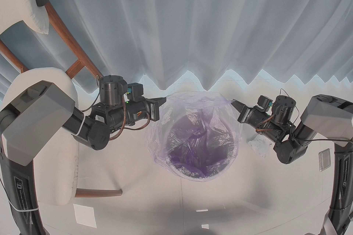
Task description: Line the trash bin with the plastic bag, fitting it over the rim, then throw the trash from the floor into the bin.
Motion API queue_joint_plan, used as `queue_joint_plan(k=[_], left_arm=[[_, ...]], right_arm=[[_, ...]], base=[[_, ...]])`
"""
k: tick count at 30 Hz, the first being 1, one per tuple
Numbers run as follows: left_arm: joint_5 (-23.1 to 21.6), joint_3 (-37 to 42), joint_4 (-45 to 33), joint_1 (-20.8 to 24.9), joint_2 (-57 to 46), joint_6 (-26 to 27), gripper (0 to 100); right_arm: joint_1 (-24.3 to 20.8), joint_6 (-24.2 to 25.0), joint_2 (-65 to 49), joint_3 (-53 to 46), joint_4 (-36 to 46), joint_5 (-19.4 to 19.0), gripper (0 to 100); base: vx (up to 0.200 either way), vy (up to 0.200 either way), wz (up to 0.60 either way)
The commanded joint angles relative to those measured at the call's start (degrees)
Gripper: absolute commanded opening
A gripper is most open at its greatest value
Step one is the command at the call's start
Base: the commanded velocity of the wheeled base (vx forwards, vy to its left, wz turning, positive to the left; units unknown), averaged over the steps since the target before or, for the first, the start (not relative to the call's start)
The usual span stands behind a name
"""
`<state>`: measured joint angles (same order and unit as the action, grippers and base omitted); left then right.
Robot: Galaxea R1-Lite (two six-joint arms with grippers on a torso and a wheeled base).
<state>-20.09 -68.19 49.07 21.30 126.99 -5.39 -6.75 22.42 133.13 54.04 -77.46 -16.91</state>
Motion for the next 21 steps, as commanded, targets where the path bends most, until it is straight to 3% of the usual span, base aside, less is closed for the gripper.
queue_joint_plan(k=[1, 7, 13, 16, 21], left_arm=[[1.55, -3.09, -1.52, 0.24, 2.21, -3.49, 0], [2.34, -3.79, -2.22, 1.29, 3.35, -9.64, 0], [3.65, -5.90, -6.09, 1.29, 4.23, -12.01, 0], [5.94, -7.83, -7.23, 1.47, 5.11, -15.53, 0], [6.12, -11.17, -8.73, 1.38, 6.34, -19.92, 0]], right_arm=[[0.25, 3.42, 0.20, 1.59, 2.14, 0.03, 0], [0.51, 14.94, -0.15, 4.14, 7.85, 0.03, 0], [1.39, 20.47, -0.15, 5.11, 11.10, -0.05, 0], [1.92, 21.79, -0.07, 6.52, 14.62, -0.05, 0], [2.71, 24.25, 0.46, 10.56, 18.31, -0.05, 0]], base=[[0.000, 0.000, 0.00], [0.000, 0.000, 0.00], [0.000, 0.000, 0.00], [0.000, 0.000, 0.00], [0.000, 0.000, 0.00]])
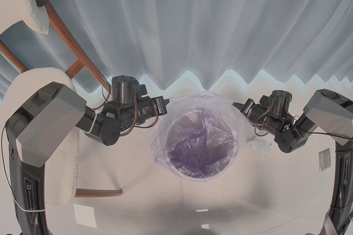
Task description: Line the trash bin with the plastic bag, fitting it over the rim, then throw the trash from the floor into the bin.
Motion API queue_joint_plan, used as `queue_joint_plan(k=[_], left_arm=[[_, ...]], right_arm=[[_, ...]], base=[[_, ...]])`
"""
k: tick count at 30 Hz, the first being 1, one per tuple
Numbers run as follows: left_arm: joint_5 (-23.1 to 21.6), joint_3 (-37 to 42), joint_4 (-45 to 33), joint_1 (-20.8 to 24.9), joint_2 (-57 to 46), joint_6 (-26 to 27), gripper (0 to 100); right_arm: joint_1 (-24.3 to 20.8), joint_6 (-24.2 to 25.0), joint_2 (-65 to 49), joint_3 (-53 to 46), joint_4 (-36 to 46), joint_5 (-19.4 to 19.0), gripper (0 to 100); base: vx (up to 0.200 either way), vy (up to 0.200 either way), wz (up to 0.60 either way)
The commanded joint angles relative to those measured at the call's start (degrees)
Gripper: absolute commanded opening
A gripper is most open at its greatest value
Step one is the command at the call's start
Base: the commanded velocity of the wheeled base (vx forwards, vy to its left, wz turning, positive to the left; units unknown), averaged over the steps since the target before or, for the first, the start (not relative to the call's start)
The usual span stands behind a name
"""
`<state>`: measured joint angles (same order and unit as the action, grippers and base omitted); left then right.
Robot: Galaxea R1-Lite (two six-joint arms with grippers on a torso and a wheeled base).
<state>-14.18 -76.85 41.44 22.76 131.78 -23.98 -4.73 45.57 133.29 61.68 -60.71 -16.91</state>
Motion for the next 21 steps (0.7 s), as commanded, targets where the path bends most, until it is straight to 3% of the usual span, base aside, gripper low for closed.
queue_joint_plan(k=[1, 10, 16, 21], left_arm=[[0.20, -2.52, -1.09, -0.08, 1.55, -1.33, 0], [0.29, -4.89, -4.17, -0.26, 3.13, -5.82, 0], [2.05, -4.98, -3.91, -0.17, 4.45, -7.05, 0], [2.14, -4.98, -3.73, -0.17, 4.80, -9.68, 0]], right_arm=[[0.69, 1.10, 0.30, 2.92, 1.56, -0.05, 0], [0.77, 3.74, 1.18, 9.86, 11.23, 0.03, 0], [0.69, 3.65, 4.17, 11.00, 11.58, 3.29, 0], [0.69, 3.65, 4.96, 10.83, 11.49, 3.55, 0]], base=[[0.000, 0.000, 0.00], [0.000, 0.000, 0.00], [0.000, 0.000, 0.00], [0.000, 0.000, 0.00]])
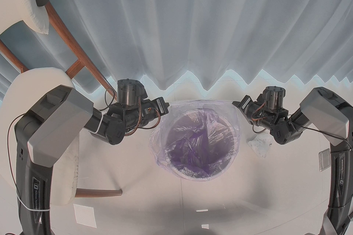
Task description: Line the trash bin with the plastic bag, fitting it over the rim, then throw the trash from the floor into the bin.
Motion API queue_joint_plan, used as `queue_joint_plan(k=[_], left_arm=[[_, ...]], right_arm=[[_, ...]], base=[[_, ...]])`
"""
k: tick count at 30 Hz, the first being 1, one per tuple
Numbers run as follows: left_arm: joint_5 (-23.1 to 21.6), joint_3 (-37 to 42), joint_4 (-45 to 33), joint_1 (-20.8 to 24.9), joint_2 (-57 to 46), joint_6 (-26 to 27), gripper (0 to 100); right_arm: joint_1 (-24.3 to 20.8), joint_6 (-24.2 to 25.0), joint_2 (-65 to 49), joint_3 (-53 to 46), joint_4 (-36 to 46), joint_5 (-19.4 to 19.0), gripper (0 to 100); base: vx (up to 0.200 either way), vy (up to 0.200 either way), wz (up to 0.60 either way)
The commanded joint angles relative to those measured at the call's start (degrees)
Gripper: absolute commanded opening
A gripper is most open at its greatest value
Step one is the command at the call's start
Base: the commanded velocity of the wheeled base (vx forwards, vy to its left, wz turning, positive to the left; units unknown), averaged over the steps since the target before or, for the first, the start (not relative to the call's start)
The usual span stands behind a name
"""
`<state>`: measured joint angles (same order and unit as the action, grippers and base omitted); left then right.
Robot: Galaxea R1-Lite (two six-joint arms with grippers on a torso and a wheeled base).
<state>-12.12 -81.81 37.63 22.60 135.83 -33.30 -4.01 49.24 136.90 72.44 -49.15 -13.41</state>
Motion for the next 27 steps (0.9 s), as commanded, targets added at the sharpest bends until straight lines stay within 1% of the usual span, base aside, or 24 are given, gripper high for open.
queue_joint_plan(k=[1, 5, 10, 23, 27], left_arm=[[0.08, -0.02, 0.07, -0.10, 0.93, -0.45, 0], [0.16, -0.02, 0.16, -0.37, 2.16, -0.71, 0], [0.16, -0.02, 0.25, -0.37, 2.86, -2.29, 0], [0.16, 0.07, 0.51, -1.51, 5.32, -2.91, 0], [0.43, 0.34, 1.65, -1.51, 6.29, -3.87, 0]], right_arm=[[-0.03, -0.02, 1.62, 0.07, -0.15, 0.05, 0], [-0.03, -0.02, 2.49, -0.10, -0.33, 0.05, 0], [-0.12, 0.07, 3.29, -0.45, -0.86, 0.14, 0], [-0.03, 0.24, 6.10, -5.55, -6.39, 0.23, 0], [-0.03, 0.16, 7.15, -7.13, -8.86, 0.23, 0]], base=[[0.000, 0.000, 0.00], [0.000, 0.000, 0.00], [0.000, 0.000, 0.00], [0.000, 0.000, 0.00], [0.000, 0.000, 0.00]])
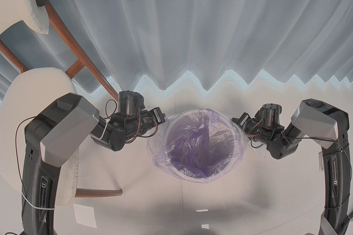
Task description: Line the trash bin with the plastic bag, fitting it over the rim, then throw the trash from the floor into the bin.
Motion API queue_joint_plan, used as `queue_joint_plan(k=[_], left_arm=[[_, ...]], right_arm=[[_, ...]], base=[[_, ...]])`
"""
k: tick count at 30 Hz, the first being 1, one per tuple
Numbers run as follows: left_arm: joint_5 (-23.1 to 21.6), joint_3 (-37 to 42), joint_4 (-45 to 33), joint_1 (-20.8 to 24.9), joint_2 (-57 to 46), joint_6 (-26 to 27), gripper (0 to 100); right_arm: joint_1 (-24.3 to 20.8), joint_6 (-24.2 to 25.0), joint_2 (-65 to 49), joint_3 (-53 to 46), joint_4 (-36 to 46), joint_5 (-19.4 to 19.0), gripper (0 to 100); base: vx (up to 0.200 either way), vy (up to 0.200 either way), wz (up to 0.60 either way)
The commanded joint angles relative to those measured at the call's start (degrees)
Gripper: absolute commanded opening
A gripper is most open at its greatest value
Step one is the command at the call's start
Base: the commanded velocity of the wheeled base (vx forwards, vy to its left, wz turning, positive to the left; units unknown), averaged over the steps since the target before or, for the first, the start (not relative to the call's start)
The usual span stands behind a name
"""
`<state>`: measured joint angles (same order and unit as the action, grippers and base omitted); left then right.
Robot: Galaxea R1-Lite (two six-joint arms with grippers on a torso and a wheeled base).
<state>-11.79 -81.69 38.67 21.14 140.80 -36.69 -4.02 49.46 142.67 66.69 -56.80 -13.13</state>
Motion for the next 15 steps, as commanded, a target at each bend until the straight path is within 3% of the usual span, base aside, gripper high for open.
queue_joint_plan(k=[1, 15], left_arm=[[0.63, 0.13, 1.15, -0.04, 1.85, -0.48, 0], [1.51, -0.05, 3.17, -0.22, 4.39, -0.48, 0]], right_arm=[[-0.02, -0.15, 1.74, -1.66, -2.00, -0.05, 0], [0.07, -0.15, 4.90, -1.48, -8.86, -0.05, 0]], base=[[0.000, 0.000, 0.00], [0.000, 0.000, 0.00]])
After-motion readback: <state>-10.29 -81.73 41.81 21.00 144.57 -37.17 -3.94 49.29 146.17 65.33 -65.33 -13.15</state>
